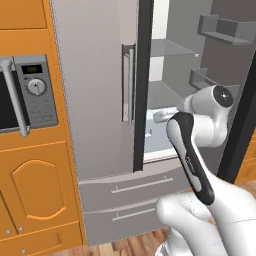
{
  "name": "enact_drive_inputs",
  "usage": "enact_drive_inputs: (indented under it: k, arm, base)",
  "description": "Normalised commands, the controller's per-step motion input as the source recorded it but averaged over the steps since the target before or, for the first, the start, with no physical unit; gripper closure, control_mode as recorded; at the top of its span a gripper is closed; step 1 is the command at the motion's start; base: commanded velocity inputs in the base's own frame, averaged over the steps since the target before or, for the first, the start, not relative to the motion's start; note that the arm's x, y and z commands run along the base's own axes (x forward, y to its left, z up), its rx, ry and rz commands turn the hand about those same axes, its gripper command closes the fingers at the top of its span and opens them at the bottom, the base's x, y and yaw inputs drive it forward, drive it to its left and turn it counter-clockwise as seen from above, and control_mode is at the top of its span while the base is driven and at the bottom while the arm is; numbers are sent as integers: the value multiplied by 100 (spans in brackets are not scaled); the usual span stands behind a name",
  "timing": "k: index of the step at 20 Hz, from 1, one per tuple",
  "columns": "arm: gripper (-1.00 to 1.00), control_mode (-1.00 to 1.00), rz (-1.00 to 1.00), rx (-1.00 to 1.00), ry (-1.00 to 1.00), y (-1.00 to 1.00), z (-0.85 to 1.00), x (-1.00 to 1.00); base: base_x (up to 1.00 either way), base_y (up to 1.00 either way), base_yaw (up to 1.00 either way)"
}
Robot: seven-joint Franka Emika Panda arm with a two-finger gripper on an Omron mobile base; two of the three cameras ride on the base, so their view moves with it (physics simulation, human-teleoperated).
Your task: Retrieve the butter from the fridge and place it on a plate on the dining table. Then retrieve the butter knife by the fridge and place it near the plate.
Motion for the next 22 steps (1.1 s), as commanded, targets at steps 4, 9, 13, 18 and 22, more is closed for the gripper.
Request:
enact_drive_inputs:
  k: [4,9,13,18,22]
  arm:
    - [-100,-100,0,-25,10,62,41,37]
    - [-100,-100,0,30,0,7,0,15]
    - [-100,-100,-3,4,0,36,0,44]
    - [-100,-100,-11,0,0,1,0,15]
    - [-100,-100,-4,-1,-1,0,0,27]
  base:
    - [0,0,0]
    - [0,0,0]
    - [0,0,0]
    - [0,0,0]
    - [0,0,0]
